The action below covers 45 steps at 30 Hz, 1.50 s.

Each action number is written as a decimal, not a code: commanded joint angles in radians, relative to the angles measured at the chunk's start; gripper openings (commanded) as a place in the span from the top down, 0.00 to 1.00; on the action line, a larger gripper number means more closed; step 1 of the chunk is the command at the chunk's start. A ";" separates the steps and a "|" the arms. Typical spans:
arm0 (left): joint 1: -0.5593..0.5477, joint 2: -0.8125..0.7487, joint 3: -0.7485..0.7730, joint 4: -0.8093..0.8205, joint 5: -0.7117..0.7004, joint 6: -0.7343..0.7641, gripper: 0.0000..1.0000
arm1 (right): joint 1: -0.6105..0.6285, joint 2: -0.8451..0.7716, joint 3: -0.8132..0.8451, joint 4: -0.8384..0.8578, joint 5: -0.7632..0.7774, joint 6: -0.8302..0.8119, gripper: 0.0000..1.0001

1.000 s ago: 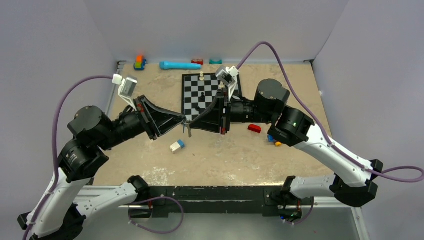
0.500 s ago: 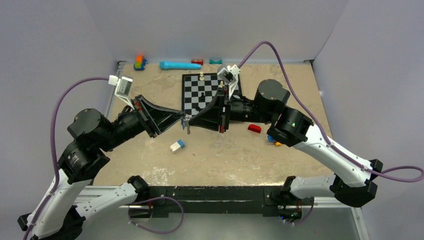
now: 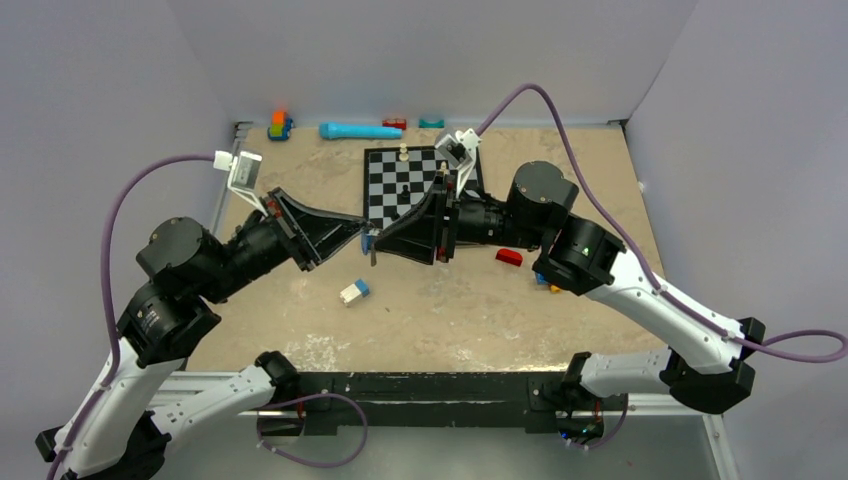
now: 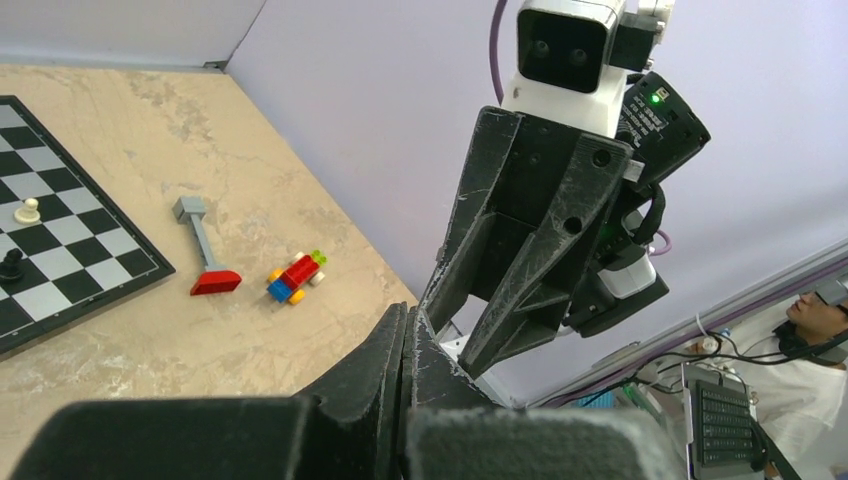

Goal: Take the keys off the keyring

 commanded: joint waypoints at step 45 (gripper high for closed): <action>-0.002 -0.051 -0.011 0.072 -0.025 -0.017 1.00 | 0.010 0.023 -0.042 0.229 0.046 0.094 0.50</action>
